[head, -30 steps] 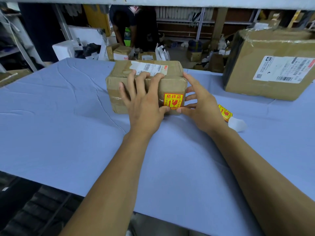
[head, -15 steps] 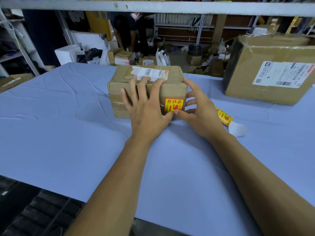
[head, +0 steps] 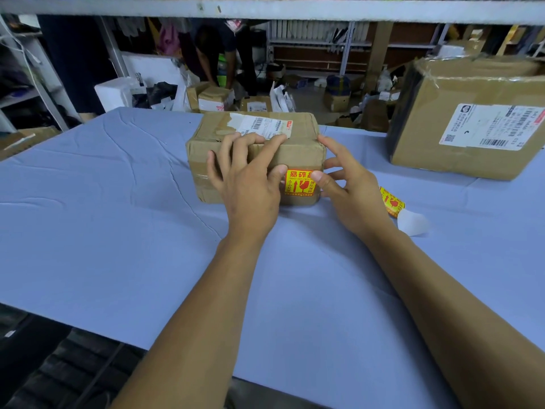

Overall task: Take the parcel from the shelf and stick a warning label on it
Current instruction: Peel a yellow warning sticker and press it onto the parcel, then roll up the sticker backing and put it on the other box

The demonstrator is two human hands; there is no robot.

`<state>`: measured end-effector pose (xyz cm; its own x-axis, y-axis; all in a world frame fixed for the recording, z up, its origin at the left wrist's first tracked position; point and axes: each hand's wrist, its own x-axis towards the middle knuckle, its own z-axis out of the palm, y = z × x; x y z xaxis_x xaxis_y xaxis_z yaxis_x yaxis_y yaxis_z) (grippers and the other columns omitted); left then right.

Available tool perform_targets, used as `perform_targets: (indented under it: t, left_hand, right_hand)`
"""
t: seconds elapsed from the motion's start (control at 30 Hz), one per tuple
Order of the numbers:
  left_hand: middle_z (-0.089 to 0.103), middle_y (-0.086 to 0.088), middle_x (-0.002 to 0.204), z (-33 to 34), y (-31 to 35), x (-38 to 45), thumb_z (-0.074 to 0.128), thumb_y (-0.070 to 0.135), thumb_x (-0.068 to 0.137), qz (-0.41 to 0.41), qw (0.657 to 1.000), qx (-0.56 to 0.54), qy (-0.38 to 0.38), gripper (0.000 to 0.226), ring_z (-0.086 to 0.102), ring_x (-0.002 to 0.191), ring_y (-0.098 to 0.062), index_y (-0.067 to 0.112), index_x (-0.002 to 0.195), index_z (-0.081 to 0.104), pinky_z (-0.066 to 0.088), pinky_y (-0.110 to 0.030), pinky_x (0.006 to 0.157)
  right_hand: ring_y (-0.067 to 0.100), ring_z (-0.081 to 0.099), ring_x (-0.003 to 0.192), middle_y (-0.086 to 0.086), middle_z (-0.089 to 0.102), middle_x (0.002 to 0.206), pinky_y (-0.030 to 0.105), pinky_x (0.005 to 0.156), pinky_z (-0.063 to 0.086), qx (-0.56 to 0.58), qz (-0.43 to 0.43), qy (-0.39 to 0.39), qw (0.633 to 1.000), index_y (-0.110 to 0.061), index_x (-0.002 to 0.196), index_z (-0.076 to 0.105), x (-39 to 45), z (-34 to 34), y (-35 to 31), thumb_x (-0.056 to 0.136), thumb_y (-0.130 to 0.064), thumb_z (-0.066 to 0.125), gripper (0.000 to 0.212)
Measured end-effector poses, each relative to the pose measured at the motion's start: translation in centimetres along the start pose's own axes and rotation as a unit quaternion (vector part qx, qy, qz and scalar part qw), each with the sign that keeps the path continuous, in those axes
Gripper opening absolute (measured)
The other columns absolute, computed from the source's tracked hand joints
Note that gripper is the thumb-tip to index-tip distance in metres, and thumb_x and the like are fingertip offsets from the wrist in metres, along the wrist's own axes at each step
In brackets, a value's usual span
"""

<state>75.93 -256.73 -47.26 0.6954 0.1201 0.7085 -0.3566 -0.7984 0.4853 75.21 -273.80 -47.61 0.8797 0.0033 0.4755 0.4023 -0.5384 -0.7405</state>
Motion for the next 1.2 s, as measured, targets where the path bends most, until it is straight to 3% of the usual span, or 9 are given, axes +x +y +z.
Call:
perform_targets:
  t: [0.27, 0.37, 0.53, 0.67, 0.73, 0.83, 1.03, 1.13, 1.2]
  left_hand:
    - [0.056, 0.005, 0.129, 0.1, -0.1, 0.1, 0.062, 0.042, 0.085, -0.007, 1.0, 0.001, 0.004, 0.041, 0.037, 0.139, -0.024, 0.04, 0.126, 0.062, 0.006, -0.052, 0.118]
    - [0.052, 0.007, 0.13, 0.1, -0.1, 0.0, 0.069, 0.054, 0.074, 0.003, 0.999, 0.033, -0.025, 0.057, 0.034, 0.139, -0.023, 0.041, 0.128, 0.059, 0.006, -0.052, 0.118]
    - [0.056, 0.001, 0.132, 0.3, 0.2, -0.2, 0.061, 0.037, 0.088, 0.003, 1.0, 0.01, 0.004, 0.041, 0.035, 0.141, -0.028, 0.036, 0.128, 0.061, 0.009, -0.056, 0.118]
    - [0.05, -0.007, 0.143, -0.4, 1.4, -1.4, 0.061, 0.027, 0.082, 0.013, 1.0, 0.007, 0.014, 0.055, 0.036, 0.139, -0.034, 0.023, 0.137, 0.056, 0.028, -0.052, 0.115]
    - [0.058, -0.009, 0.129, -0.4, 3.2, -2.7, 0.06, 0.018, 0.081, 0.059, 0.998, -0.033, 0.018, 0.051, 0.049, 0.122, -0.034, 0.017, 0.132, 0.06, 0.041, -0.048, 0.103]
    - [0.063, -0.01, 0.102, 0.7, 6.2, -5.1, 0.057, 0.014, 0.082, 0.126, 0.983, -0.097, -0.09, 0.033, 0.058, 0.098, -0.032, 0.01, 0.113, 0.069, 0.049, -0.044, 0.086]
    - [0.069, -0.011, 0.097, 4.5, 11.0, -6.5, 0.062, 0.035, 0.081, 0.023, 0.957, -0.122, -0.261, 0.028, 0.064, 0.097, -0.033, 0.014, 0.099, 0.07, 0.051, -0.04, 0.082]
    - [0.068, -0.014, 0.111, 6.1, 12.8, -7.1, 0.065, 0.034, 0.085, 0.029, 0.955, -0.087, -0.281, 0.034, 0.058, 0.111, -0.033, 0.011, 0.111, 0.069, 0.042, -0.039, 0.092]
    - [0.067, -0.016, 0.112, 6.6, 13.0, -7.3, 0.057, 0.03, 0.091, 0.06, 0.958, -0.059, -0.276, 0.032, 0.055, 0.115, -0.034, 0.009, 0.113, 0.068, 0.035, -0.037, 0.098]
  right_hand:
    - [0.009, 0.065, 0.093, -0.011, 0.06, 0.101, 0.033, 0.081, 0.058, 0.004, 0.003, 0.01, 1.0, -0.042, 0.141, 0.044, 0.0, 0.1, -0.1, 0.095, -0.033, 0.06, 0.049]
    - [0.012, 0.065, 0.095, -0.005, 0.061, 0.108, 0.027, 0.077, 0.056, 0.005, 0.01, 0.004, 1.0, -0.049, 0.138, 0.04, 0.0, 0.2, 0.0, 0.088, -0.037, 0.069, 0.059]
    - [0.0, 0.064, 0.087, -0.008, 0.061, 0.103, 0.03, 0.08, 0.058, -0.014, -0.003, 0.016, 1.0, -0.039, 0.143, 0.042, -0.2, 0.1, -0.3, 0.099, -0.03, 0.054, 0.047]
    - [0.007, 0.062, 0.082, -0.002, 0.066, 0.112, 0.027, 0.082, 0.055, -0.053, -0.007, 0.036, 0.998, -0.033, 0.146, 0.041, -1.4, -0.2, -0.5, 0.097, -0.032, 0.056, 0.051]
    - [0.009, 0.062, 0.082, -0.002, 0.066, 0.112, 0.021, 0.079, 0.05, -0.071, 0.002, 0.062, 0.996, -0.027, 0.144, 0.046, -2.5, -0.9, -0.8, 0.096, -0.03, 0.059, 0.05]
    - [0.019, 0.066, 0.093, 0.004, 0.068, 0.111, 0.036, 0.085, 0.053, -0.093, -0.002, 0.102, 0.99, -0.02, 0.135, 0.055, -4.9, -2.7, -1.0, 0.093, -0.023, 0.057, 0.042]
    - [0.029, 0.058, 0.111, 0.005, 0.064, 0.119, 0.047, 0.087, 0.053, -0.19, 0.048, 0.143, 0.97, -0.017, 0.123, 0.061, -9.0, -8.5, 1.2, 0.084, -0.019, 0.058, 0.04]
    - [0.032, 0.052, 0.122, 0.007, 0.057, 0.132, 0.041, 0.099, 0.045, -0.227, 0.147, 0.083, 0.959, -0.02, 0.131, 0.057, -9.8, -10.6, 2.4, 0.09, -0.026, 0.057, 0.041]
    - [0.037, 0.052, 0.119, 0.008, 0.062, 0.126, 0.043, 0.096, 0.044, -0.294, 0.161, 0.004, 0.942, -0.025, 0.11, 0.064, -9.7, -10.3, 2.9, 0.096, -0.036, 0.04, 0.03]
